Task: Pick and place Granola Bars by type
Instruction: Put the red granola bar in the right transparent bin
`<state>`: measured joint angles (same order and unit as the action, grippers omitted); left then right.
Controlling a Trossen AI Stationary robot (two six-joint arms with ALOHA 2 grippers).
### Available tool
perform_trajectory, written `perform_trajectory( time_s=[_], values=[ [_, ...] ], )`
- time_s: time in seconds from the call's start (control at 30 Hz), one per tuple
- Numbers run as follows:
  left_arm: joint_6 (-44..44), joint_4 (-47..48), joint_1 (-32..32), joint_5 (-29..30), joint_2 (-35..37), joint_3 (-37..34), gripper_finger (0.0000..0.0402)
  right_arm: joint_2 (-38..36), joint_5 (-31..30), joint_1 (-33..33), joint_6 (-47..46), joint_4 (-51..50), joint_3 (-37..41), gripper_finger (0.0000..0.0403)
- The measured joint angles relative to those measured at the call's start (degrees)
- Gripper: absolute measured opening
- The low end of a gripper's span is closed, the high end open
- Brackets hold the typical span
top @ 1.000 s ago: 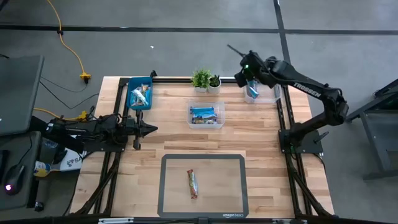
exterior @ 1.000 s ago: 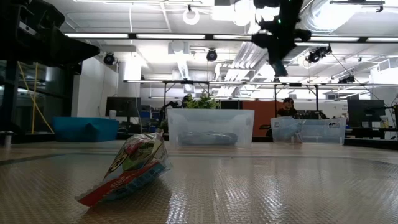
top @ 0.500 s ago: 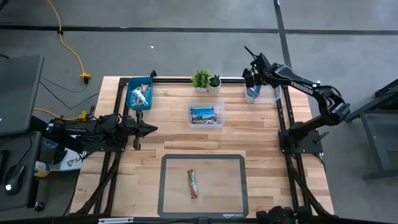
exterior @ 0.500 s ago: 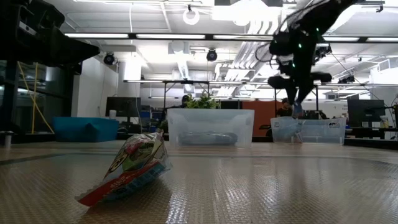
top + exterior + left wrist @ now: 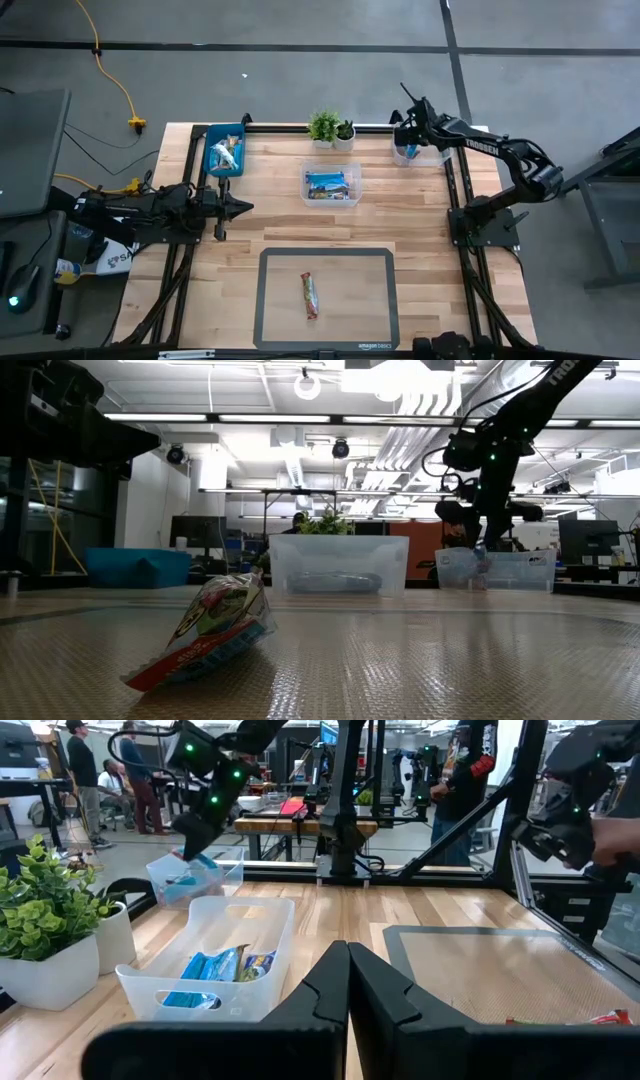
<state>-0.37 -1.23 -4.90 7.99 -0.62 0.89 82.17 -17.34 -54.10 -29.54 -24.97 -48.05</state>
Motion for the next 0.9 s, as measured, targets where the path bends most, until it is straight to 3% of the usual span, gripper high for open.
perform_trajectory(
  time_s=[0.2,0.6,0.9],
  values=[
    [0.0,0.0,0.0,0.0,0.0,0.0,0.0001,0.0,3.0,0.1,2.5,0.0,0.2,0.0132],
    [0.0,0.0,0.0,0.0,0.0,0.0,0.0001,0.0,6.5,0.1,7.7,0.9,-0.3,0.0218],
    [0.0,0.0,0.0,0.0,0.0,0.0,0.0001,-2.5,11.7,0.1,11.0,1.9,-9.4,0.0227]
  ],
)
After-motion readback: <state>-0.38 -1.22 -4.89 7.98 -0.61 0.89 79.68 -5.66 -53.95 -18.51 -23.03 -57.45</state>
